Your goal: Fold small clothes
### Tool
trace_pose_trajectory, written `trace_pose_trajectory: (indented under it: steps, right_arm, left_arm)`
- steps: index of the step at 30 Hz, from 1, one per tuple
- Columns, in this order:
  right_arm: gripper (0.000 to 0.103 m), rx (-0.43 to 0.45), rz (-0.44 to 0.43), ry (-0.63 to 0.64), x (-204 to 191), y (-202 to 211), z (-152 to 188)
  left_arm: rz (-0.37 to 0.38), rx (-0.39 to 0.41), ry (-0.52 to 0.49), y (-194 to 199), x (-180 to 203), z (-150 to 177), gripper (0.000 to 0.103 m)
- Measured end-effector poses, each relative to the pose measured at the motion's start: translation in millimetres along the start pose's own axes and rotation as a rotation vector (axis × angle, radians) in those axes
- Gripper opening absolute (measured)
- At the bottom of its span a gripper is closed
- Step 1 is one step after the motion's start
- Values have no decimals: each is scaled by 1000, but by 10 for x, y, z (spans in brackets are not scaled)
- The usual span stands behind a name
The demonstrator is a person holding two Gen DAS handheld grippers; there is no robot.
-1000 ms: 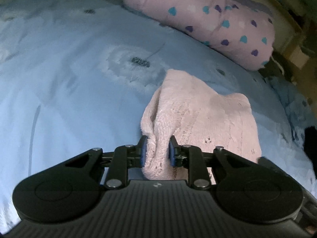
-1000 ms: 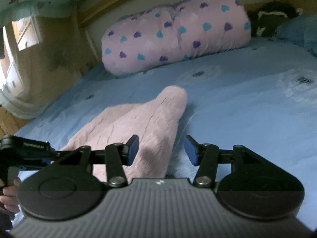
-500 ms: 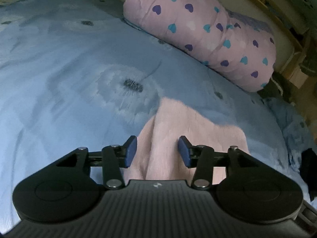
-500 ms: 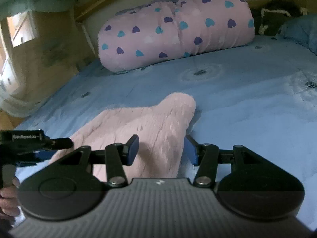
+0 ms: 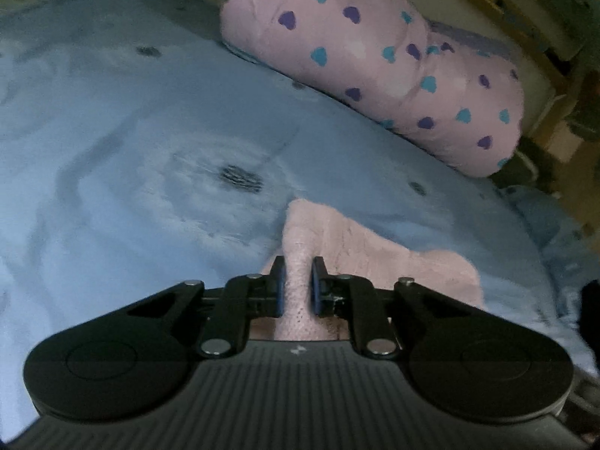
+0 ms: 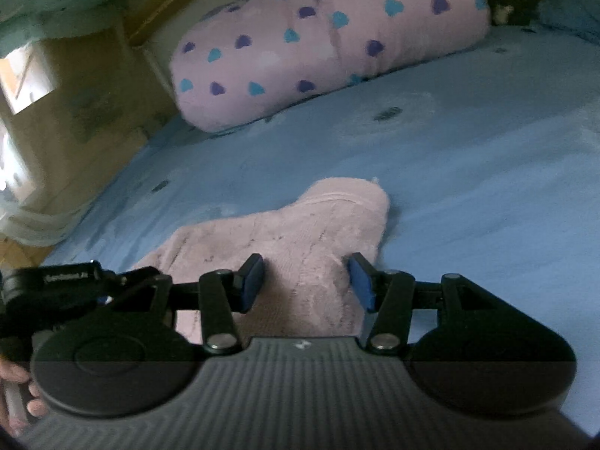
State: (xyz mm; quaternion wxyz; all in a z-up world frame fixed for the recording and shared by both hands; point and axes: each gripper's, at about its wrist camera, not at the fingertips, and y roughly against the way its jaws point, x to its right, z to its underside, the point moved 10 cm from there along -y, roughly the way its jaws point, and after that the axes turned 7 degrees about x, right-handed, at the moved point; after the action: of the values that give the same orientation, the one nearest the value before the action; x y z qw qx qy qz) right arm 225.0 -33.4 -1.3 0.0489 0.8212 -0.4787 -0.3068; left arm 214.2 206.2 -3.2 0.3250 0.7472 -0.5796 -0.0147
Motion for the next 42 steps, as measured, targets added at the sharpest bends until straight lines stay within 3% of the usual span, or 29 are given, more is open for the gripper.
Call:
trace_pose_trajectory:
  steps: [3, 6, 9, 12, 15, 17, 20, 25, 31, 38, 42]
  right_arm:
    - [54, 19, -55, 71, -194, -17, -17]
    - [54, -2, -6, 163, -222, -132, 65]
    - [57, -5, 17, 155, -143, -147, 80]
    - [58, -2, 29, 106, -87, -49, 55]
    - [60, 6, 35, 75, -73, 101, 41]
    - [69, 10, 33, 54, -67, 204, 41]
    - [72, 11, 27, 23, -61, 356, 46]
    - [76, -9, 5, -40, -14, 590, 86]
    - [78, -51, -32, -132, 10, 713, 262]
    - [79, -118, -71, -210, -44, 538, 483]
    - [82, -152, -89, -274, -42, 405, 619]
  left_arm:
    - [-40, -19, -25, -48, -68, 66, 16]
    - [-40, -21, -21, -57, -77, 72, 18]
    - [-31, -23, -5, -25, -68, 66, 20]
    - [-12, -31, 10, 68, -56, 47, 28]
    - [33, -58, 32, 209, -30, 23, 54]
    - [60, -54, 59, 351, -19, -4, 71]
    - [69, -54, 73, 543, 23, -23, 87]
    - [56, -125, 34, 662, 78, 207, 90]
    - [11, -182, 26, 491, -72, 526, 91]
    - [97, -231, 144, 375, -130, 615, 91]
    - [104, -232, 134, 376, -124, 628, 91]
